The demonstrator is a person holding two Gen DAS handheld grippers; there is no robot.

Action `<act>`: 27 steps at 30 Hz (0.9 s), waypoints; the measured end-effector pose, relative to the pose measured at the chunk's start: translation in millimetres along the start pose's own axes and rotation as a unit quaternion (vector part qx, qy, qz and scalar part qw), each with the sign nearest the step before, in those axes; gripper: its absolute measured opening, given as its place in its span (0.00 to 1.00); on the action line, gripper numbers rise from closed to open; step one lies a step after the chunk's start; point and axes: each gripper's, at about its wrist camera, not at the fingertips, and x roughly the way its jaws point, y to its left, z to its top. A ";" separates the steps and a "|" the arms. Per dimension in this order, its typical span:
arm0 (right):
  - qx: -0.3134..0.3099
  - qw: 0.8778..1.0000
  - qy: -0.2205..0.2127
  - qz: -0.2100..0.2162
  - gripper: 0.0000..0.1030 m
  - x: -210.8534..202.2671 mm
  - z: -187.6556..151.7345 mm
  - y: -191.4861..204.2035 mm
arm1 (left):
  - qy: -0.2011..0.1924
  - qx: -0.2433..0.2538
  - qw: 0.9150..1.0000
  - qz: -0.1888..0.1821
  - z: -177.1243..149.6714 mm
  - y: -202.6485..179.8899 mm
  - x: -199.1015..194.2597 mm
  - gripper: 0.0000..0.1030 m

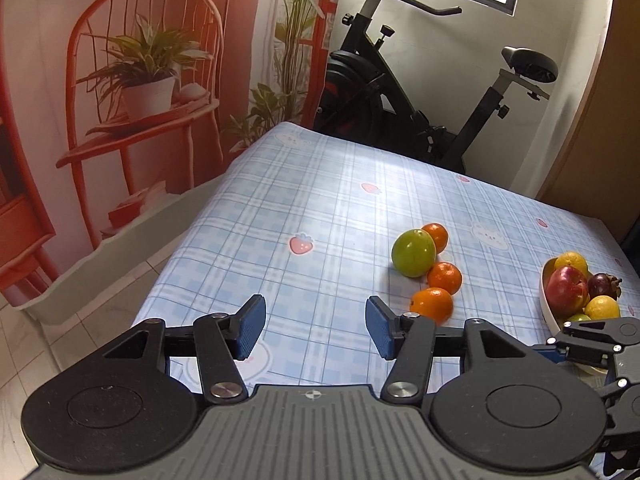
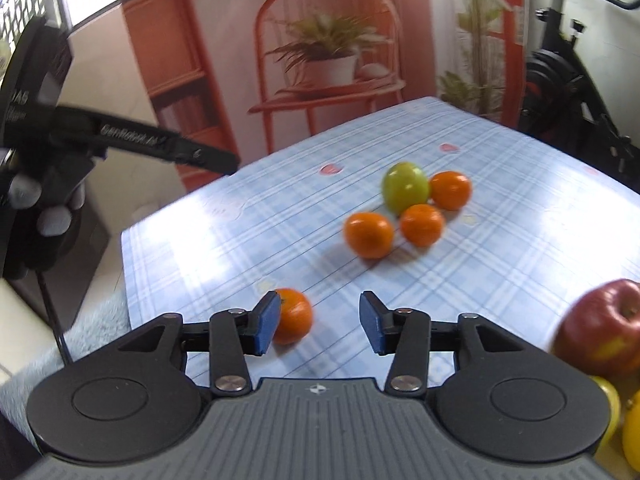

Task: Organize fruits
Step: 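Move the open left gripper over to the loose tangerines, then lower the left gripper around a tangerine and close on it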

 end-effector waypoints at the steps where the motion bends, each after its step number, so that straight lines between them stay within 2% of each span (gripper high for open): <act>1: -0.004 1.000 0.002 0.004 0.46 2.8 0.5 2.0 | 0.001 -0.001 1.000 -0.001 -0.3 0.2 1.0 0.56; 8: -0.023 0.999 0.020 0.021 0.46 17.0 0.3 12.0 | 0.014 -0.008 0.999 -0.032 -4.7 -1.4 6.5 0.56; 18: -0.018 0.999 0.025 0.016 0.45 27.4 -3.6 9.8 | 0.024 -0.011 0.999 -0.036 -7.0 -6.0 12.8 0.56; 20: -0.006 0.999 0.021 0.024 0.39 26.2 -4.6 6.5 | 0.017 -0.007 0.999 -0.040 -5.8 -8.4 11.7 0.56; 23: 0.006 1.000 0.009 0.016 0.39 22.2 -7.0 3.9 | 0.017 -0.003 0.999 -0.046 -3.4 -11.9 12.9 0.54; 27: 0.045 0.998 -0.039 -0.012 0.39 -1.3 -11.8 -9.9 | 0.007 0.013 0.998 -0.057 1.6 -22.8 12.5 0.50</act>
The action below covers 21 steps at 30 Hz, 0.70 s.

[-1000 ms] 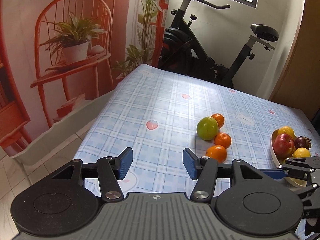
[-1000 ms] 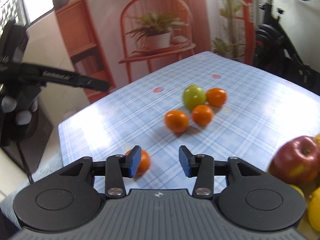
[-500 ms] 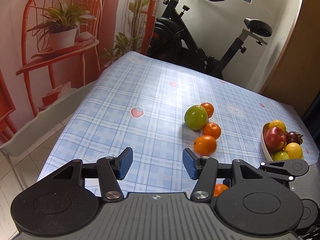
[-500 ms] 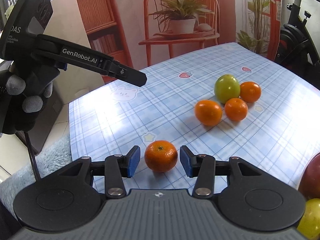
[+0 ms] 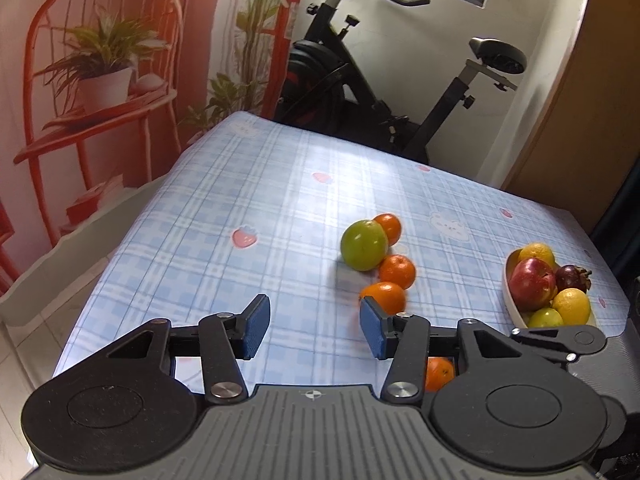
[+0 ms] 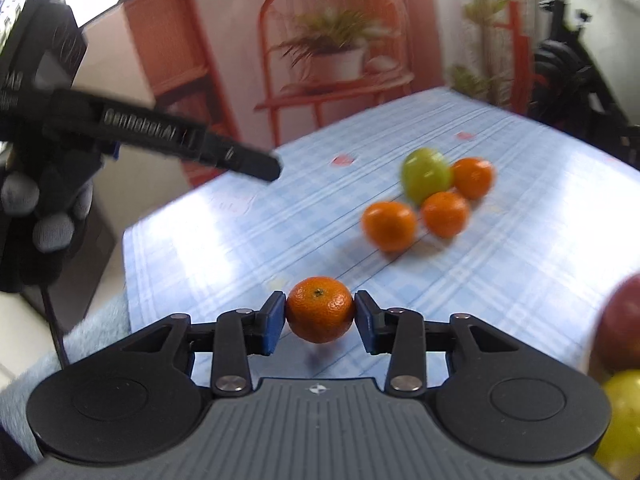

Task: Organize fruits
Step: 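Lower the left gripper around a tangerine and close on it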

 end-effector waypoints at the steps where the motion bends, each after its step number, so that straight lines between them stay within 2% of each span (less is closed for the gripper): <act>1: 0.012 1.000 -0.016 -0.009 0.39 -9.4 -0.5 -5.7 | -0.007 0.007 1.000 -0.002 1.8 -4.2 -0.4 0.50; 4: 0.041 0.997 -0.056 -0.044 0.39 -37.1 -2.1 -23.6 | -0.018 0.029 0.999 -0.009 10.6 -21.5 3.7 0.50; 7: 0.066 0.990 -0.089 -0.084 0.39 -64.0 -4.0 -41.8 | -0.011 0.051 0.998 -0.019 20.0 -42.8 18.1 0.50; 10: 0.102 0.983 -0.108 -0.109 0.39 -85.8 -10.3 -59.0 | 0.013 0.051 0.998 -0.027 25.0 -61.1 43.4 0.51; 13: 0.127 0.976 -0.126 -0.122 0.39 -103.3 -21.7 -70.5 | 0.042 0.045 0.998 -0.017 27.0 -73.6 70.9 0.51; 17: 0.129 0.972 -0.139 -0.138 0.39 -122.1 -32.6 -76.9 | 0.096 -0.020 0.995 -0.009 35.5 -71.8 100.3 0.51; 21: 0.150 0.966 -0.158 -0.138 0.39 -136.2 -40.1 -88.3 | 0.112 -0.063 0.992 0.002 44.6 -69.4 113.3 0.51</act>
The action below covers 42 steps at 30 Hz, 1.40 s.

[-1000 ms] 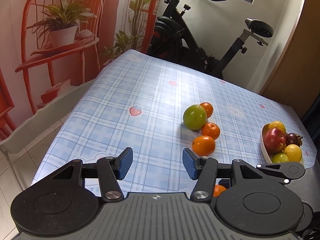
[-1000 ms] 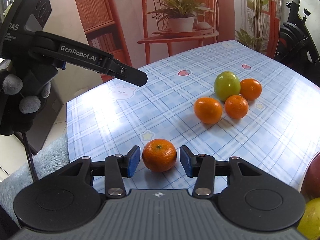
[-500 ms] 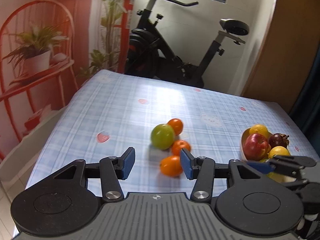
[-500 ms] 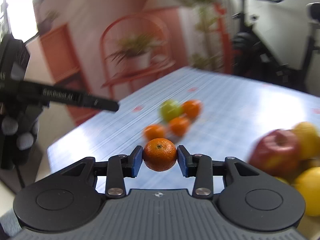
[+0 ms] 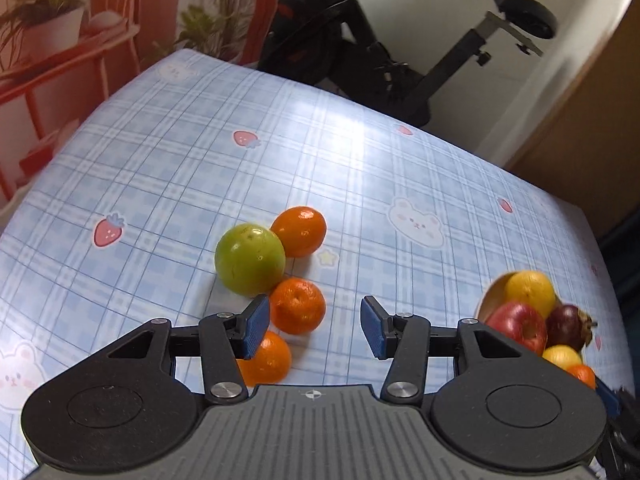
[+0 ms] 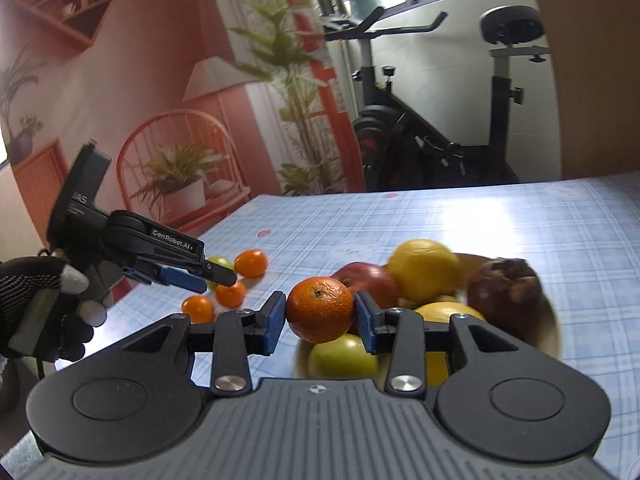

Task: Organize fruits
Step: 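Lower the left gripper around a tangerine and close on it, then carry the tangerine onto the cream plate and open the left gripper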

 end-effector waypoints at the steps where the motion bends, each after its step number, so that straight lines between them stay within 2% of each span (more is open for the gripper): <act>1: 0.005 1.000 -0.005 0.000 0.39 -3.7 -0.5 -5.9 | 0.004 -0.002 1.000 0.003 1.2 -1.1 2.2 0.51; 6: 0.035 0.999 -0.021 0.003 0.39 -12.1 -1.0 -21.5 | 0.019 -0.010 0.999 0.025 3.4 -4.5 11.5 0.51; 12: 0.052 0.998 -0.021 0.000 0.39 -17.6 -7.0 -32.8 | 0.022 0.010 0.998 0.059 2.5 -12.5 23.3 0.50; 13: 0.053 0.998 -0.021 -0.002 0.39 -18.6 -8.0 -34.2 | 0.024 0.012 0.998 0.063 0.7 -13.3 24.6 0.41; 14: 0.052 0.998 -0.021 -0.003 0.39 -19.8 -8.9 -35.0 | 0.027 0.012 0.997 0.071 -1.0 -13.7 25.8 0.37; 16: 0.048 0.999 -0.020 -0.009 0.39 -23.7 -11.8 -36.3 | 0.022 0.006 0.997 0.073 -3.7 -14.0 24.5 0.36; 19: 0.040 0.999 -0.016 -0.014 0.39 -31.8 -18.7 -37.2 | 0.021 0.002 0.998 0.056 -7.1 -14.6 20.3 0.36; 25: 0.014 0.999 -0.006 -0.029 0.39 -40.8 -31.1 -37.6 | -0.003 0.056 0.998 0.032 -16.0 -40.1 0.3 0.36; 30: 0.024 0.998 -0.021 -0.046 0.39 -48.5 -33.9 -42.0 | -0.018 0.089 0.996 0.000 -21.8 -66.7 -19.7 0.36; 34: 0.028 0.997 -0.019 -0.062 0.39 -50.7 -37.9 -47.0 | -0.021 0.132 0.990 -0.035 -33.8 -95.3 -30.1 0.36; 42: 0.040 0.994 -0.028 -0.093 0.39 -52.0 -45.6 -57.2 | -0.008 0.209 0.973 -0.097 -63.6 -143.4 -38.5 0.36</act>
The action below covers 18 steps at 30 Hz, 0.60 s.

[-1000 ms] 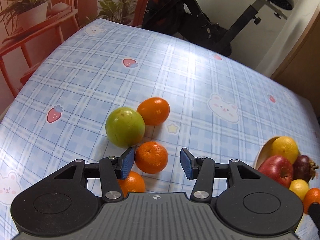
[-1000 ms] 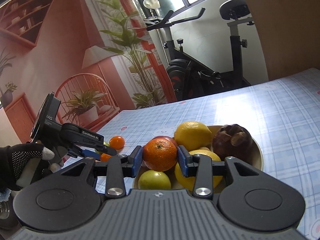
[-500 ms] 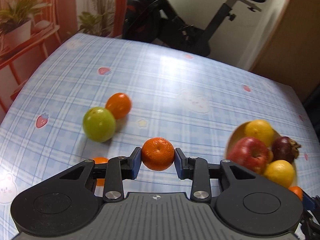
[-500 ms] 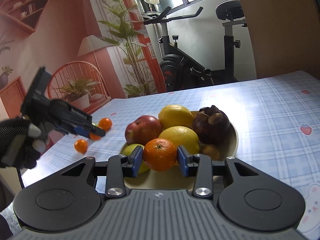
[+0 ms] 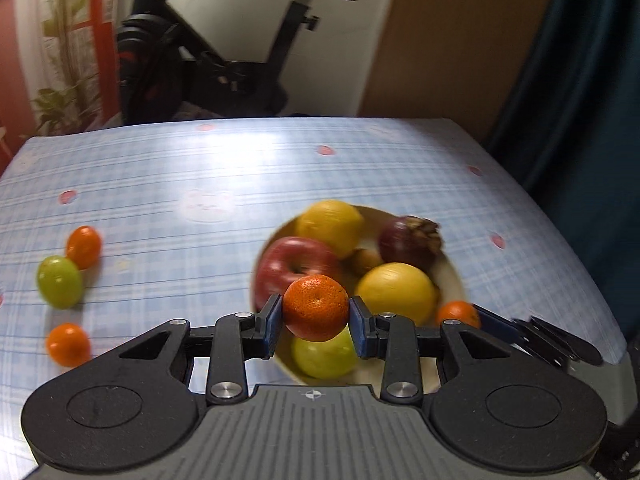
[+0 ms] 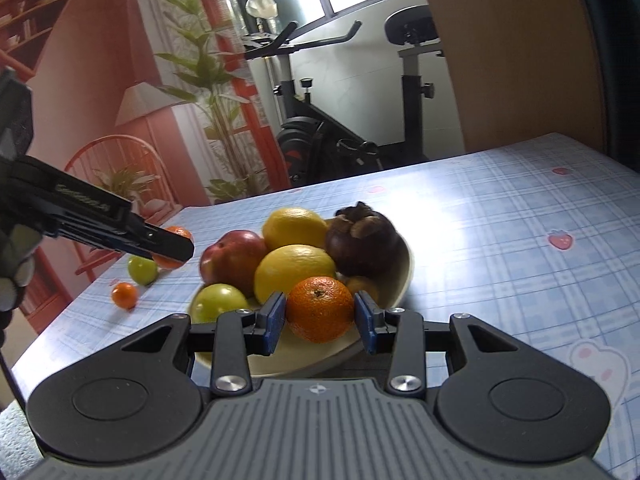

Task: Organize fruits
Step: 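Carry the tangerine onto the cream plate and open the left gripper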

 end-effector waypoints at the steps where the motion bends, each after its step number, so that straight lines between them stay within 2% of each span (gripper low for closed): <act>1: 0.001 1.000 -0.004 -0.001 0.39 -0.1 -0.3 -1.0 | 0.003 0.006 1.000 -0.006 -2.1 -4.8 1.1 0.36; 6: -0.005 0.999 -0.025 -0.020 0.39 -2.0 -0.4 -2.2 | 0.019 0.022 0.999 -0.016 -8.8 -19.0 7.2 0.36; 12: -0.010 1.000 -0.027 -0.012 0.41 -1.9 -2.1 1.3 | 0.035 0.046 0.998 -0.029 -15.9 -33.3 13.6 0.36; 18: -0.007 0.999 -0.034 -0.006 0.41 -3.2 -2.7 -1.0 | 0.050 0.049 0.997 -0.034 -18.9 -37.8 24.0 0.36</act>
